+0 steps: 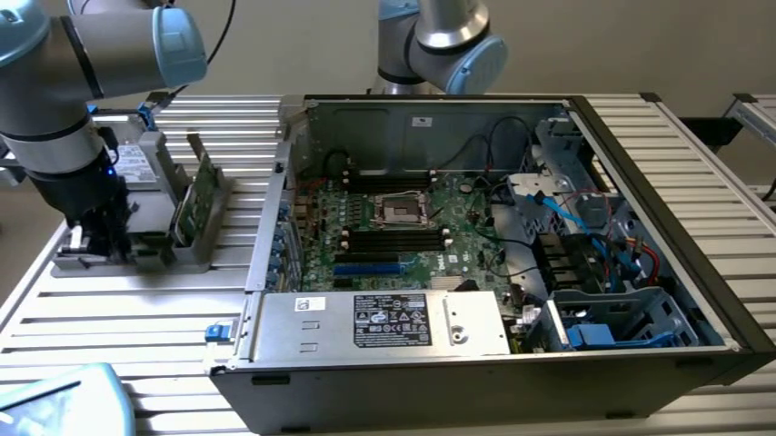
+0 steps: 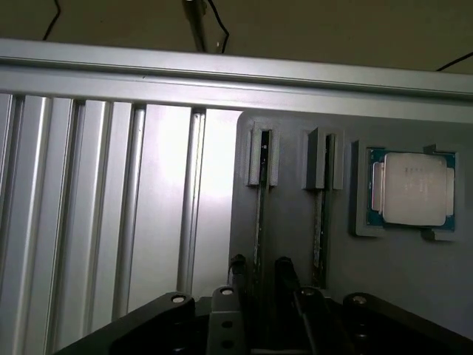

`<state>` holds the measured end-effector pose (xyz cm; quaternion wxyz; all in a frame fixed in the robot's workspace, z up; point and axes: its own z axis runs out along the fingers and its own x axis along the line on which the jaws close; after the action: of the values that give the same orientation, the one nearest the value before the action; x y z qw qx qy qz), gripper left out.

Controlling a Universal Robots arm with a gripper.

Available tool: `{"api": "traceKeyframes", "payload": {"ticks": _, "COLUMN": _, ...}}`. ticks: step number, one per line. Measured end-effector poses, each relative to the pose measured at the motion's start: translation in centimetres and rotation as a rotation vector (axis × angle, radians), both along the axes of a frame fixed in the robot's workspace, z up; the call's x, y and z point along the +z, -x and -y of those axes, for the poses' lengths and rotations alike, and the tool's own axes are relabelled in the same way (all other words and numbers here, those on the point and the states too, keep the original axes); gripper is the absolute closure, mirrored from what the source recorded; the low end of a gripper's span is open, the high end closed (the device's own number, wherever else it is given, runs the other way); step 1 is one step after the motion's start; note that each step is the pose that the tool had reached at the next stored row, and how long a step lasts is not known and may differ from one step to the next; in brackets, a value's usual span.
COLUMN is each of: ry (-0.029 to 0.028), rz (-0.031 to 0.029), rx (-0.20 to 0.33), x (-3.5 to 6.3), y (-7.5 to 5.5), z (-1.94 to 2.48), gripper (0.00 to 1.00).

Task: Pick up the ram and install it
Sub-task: 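Pick up the ram and move it above insertion slot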

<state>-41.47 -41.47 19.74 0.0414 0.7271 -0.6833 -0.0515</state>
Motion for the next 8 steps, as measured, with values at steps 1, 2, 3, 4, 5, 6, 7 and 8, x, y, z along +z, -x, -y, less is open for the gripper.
{"api": "traceKeyframes", "payload": {"ticks": 1, "ry": 0.0000, "rz": 0.0000, "rx": 0.000, "x": 0.00, "y": 0.00, "z": 0.00, "gripper": 0.75}}
{"api": "traceKeyframes", "payload": {"ticks": 2, "ry": 0.0002, "rz": 0.0001, "rx": 0.000, "x": 0.00, "y": 0.00, "z": 0.00, "gripper": 0.82}}
{"api": "traceKeyframes", "payload": {"ticks": 3, "ry": 0.0000, "rz": 0.0000, "rx": 0.000, "x": 0.00, "y": 0.00, "z": 0.00, "gripper": 0.87}}
{"api": "traceKeyframes", "payload": {"ticks": 4, "ry": 0.0000, "rz": 0.0000, "rx": 0.000, "x": 0.00, "y": 0.00, "z": 0.00, "gripper": 0.87}}
{"api": "traceKeyframes", "payload": {"ticks": 5, "ry": 0.0000, "rz": 0.0000, "rx": 0.000, "x": 0.00, "y": 0.00, "z": 0.00, "gripper": 0.87}}
{"api": "traceKeyframes", "payload": {"ticks": 6, "ry": 0.0000, "rz": 0.0000, "rx": 0.000, "x": -0.01, "y": 0.00, "z": 0.00, "gripper": 0.87}}
{"api": "traceKeyframes", "payload": {"ticks": 7, "ry": 0.0000, "rz": 0.0000, "rx": 0.000, "x": -0.01, "y": 0.00, "z": 0.00, "gripper": 0.87}}
{"api": "traceKeyframes", "payload": {"ticks": 8, "ry": 0.0000, "rz": 0.0000, "rx": 0.000, "x": -0.03, "y": 0.00, "z": 0.00, "gripper": 0.87}}
